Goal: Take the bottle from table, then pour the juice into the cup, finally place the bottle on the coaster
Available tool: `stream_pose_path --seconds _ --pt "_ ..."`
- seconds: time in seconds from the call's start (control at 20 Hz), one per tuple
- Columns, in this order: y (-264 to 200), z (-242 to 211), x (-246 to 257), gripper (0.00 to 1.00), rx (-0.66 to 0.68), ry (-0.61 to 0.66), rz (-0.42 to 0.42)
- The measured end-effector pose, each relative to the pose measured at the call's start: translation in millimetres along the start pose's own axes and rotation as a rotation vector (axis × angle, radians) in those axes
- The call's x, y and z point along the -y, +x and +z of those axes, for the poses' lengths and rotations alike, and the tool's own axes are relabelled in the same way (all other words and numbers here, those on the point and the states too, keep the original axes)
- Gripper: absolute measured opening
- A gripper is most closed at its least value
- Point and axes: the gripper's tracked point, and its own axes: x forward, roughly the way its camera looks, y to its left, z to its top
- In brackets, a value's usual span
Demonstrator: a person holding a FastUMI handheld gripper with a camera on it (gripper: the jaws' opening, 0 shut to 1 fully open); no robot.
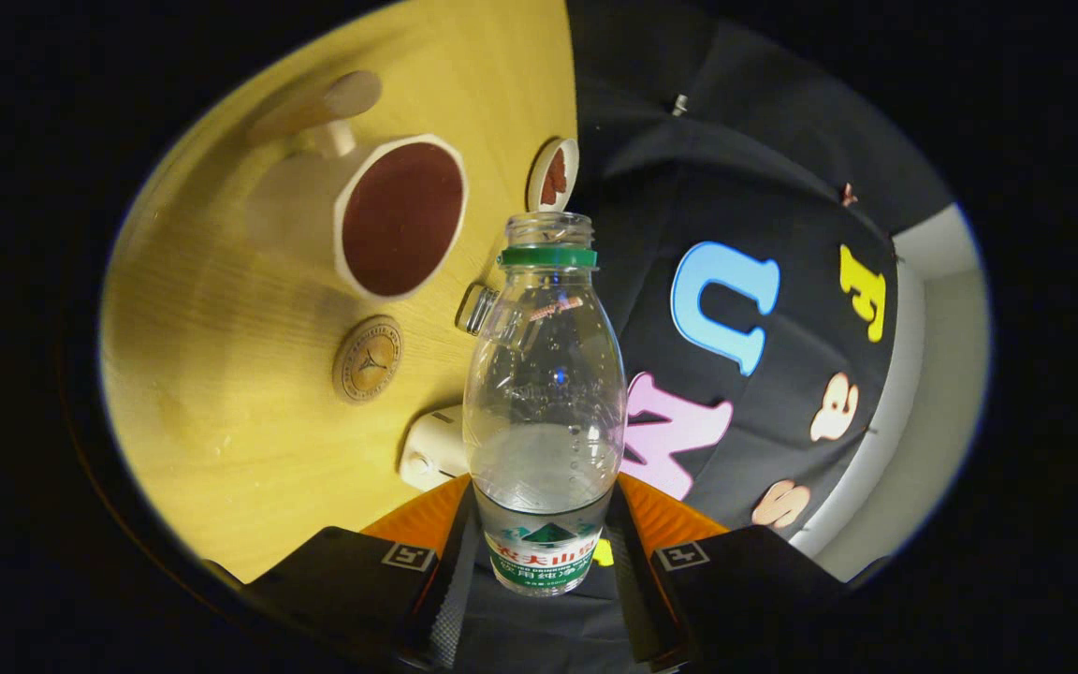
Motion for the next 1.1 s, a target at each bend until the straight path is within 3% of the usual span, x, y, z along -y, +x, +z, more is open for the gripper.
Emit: stream_pose_path --seconds 0.4,0.85,1.1 --pt "1 9 -51 0.70 0.009 0.653 0.174" --pt "-2 34 -59 0.72 0.233 1.320 0.422" --pt "36 22 -33 0.72 0.311 1.497 0.407"
